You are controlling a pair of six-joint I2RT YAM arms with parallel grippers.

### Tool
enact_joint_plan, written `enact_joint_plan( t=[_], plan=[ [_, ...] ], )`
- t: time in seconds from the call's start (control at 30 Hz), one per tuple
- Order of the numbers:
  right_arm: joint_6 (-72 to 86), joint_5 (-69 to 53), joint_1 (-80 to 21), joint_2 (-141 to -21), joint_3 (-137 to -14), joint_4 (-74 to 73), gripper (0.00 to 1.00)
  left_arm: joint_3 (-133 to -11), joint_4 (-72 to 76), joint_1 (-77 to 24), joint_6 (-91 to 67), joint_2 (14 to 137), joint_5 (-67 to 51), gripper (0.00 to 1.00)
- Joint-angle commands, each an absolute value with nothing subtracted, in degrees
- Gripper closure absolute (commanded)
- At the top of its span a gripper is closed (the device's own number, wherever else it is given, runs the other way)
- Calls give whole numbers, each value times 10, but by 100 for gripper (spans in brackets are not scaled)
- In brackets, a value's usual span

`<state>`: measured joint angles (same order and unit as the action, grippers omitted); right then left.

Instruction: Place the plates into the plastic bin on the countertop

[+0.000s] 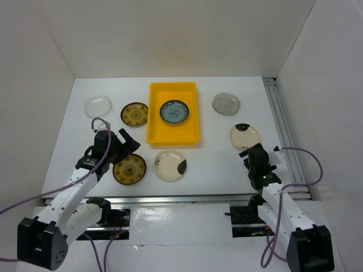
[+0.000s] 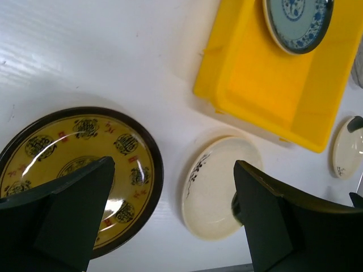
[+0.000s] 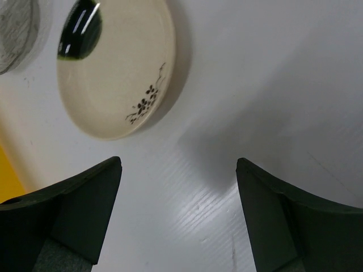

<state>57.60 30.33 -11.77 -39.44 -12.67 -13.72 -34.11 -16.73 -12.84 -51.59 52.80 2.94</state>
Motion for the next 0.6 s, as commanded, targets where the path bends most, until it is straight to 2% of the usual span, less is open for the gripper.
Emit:
enact_joint_plan(
  t=[0.0,0.07,0.2,0.37,0.47,0.57],
  plan=[
    [537,226,-53,-442,-103,13,11,-313,-144,-123,-530,484,25,0],
    [519,171,-16,-477,-97,68,11,-302,-144,-118,-530,471,14,0],
    [495,92,78,-625,-126,128,14,-279,-144,-118,-535,448,1,0],
    [483,57,110,-699,-145,159,17,-281,-177,-118,-530,423,17,0],
    [476,38,119,-731,-157,159,23,-294,-211,-118,-525,401,28,0],
    [471,30,124,-751,-171,154,34,-312,-240,-118,-519,396,39,0]
  ],
)
